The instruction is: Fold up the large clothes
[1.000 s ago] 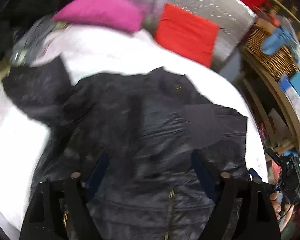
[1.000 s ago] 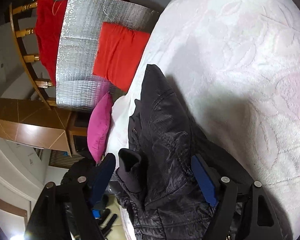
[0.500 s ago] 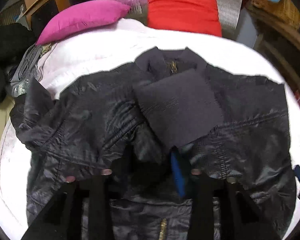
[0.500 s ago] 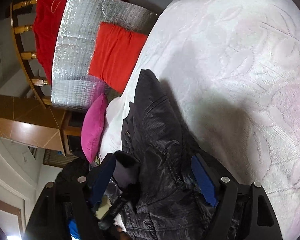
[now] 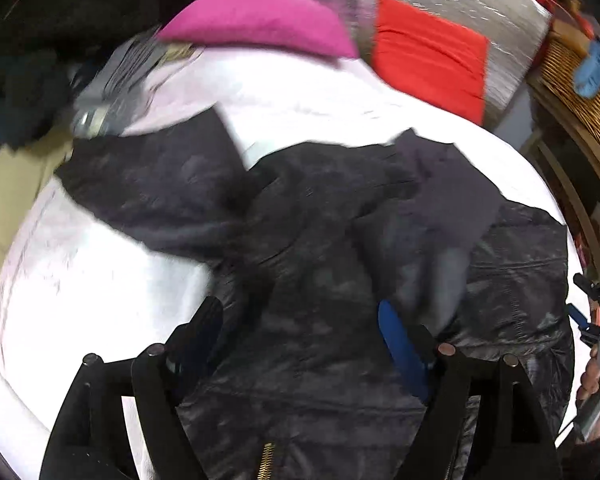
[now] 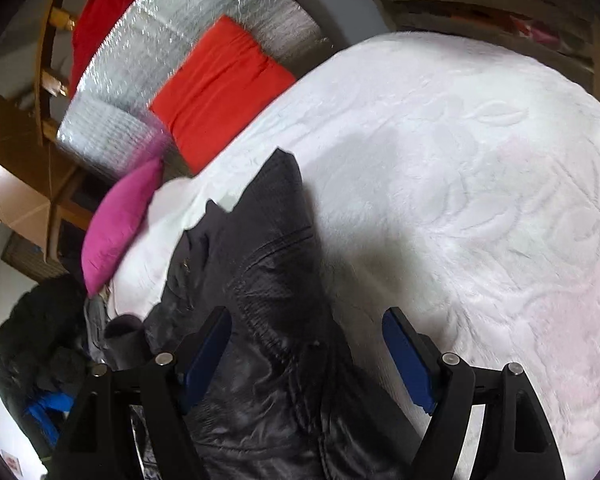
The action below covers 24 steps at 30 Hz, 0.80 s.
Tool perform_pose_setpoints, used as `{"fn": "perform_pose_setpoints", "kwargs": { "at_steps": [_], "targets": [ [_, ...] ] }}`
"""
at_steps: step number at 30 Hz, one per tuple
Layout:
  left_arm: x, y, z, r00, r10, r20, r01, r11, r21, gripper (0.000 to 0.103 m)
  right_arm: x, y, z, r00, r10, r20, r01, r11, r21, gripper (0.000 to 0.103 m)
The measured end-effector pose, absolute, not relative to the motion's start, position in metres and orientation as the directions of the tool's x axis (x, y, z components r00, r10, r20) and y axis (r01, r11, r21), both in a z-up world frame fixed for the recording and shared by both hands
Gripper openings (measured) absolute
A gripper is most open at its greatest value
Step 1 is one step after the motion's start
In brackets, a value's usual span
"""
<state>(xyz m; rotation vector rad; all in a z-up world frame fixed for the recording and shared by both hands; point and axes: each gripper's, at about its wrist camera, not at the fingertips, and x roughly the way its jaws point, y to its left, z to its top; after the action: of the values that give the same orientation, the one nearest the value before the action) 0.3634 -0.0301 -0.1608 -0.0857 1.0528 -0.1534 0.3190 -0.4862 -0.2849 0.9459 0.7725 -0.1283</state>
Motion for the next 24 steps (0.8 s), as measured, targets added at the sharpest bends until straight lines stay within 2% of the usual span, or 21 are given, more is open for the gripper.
{"fn": "perform_pose_setpoints", "kwargs": {
  "at_steps": [4,7,10,14,18,19,20,22,24],
  "targets": [
    [0.37,-0.034,-0.167,0.465,-0.243,-0.852,0.044,0.967,-0.252,0.08,0.342,-0.477,-0.29,0.702,0.227,-0.675,0.412,0.643,0.645,0.08],
    [0.368,-0.077,-0.155,0.484,-0.275,-0.83,0.12,0.961,-0.249,0.083,0.353,-0.47,-0.294,0.684,0.233,-0.691,0.408,0.663,0.628,0.08],
    [0.37,-0.132,-0.149,0.502,-0.194,-0.843,0.196,0.975,-0.108,0.089,0.356,-0.467,-0.295,0.676,0.245,-0.695,0.408,0.662,0.629,0.08],
    [0.385,-0.197,-0.171,0.506,-0.022,-0.862,0.227,0.968,0.108,0.089,0.357,-0.466,-0.296,0.681,0.254,-0.687,0.394,0.663,0.636,0.08],
    [0.404,-0.231,-0.19,0.585,0.171,-0.793,0.196,0.919,0.343,0.089,0.362,-0.462,-0.3,0.66,0.256,-0.706,0.403,0.673,0.62,0.074],
    [0.408,-0.232,-0.195,0.594,0.178,-0.784,0.2,0.912,0.359,0.088,0.362,-0.461,-0.299,0.657,0.246,-0.713,0.404,0.683,0.608,0.071],
    [0.411,-0.229,-0.196,0.598,0.161,-0.785,0.211,0.913,0.348,0.083,0.363,-0.459,-0.298,0.654,0.235,-0.719,0.404,0.695,0.595,0.068],
    [0.418,-0.218,-0.197,0.565,0.105,-0.819,0.234,0.931,0.281,0.034,0.365,-0.456,-0.298,0.64,0.212,-0.739,0.409,0.72,0.56,0.057],
    [0.423,-0.2,-0.195,0.532,0.071,-0.844,0.222,0.95,0.219,0.031,0.366,-0.454,-0.297,0.626,0.189,-0.756,0.412,0.743,0.527,0.047]
  ]
}}
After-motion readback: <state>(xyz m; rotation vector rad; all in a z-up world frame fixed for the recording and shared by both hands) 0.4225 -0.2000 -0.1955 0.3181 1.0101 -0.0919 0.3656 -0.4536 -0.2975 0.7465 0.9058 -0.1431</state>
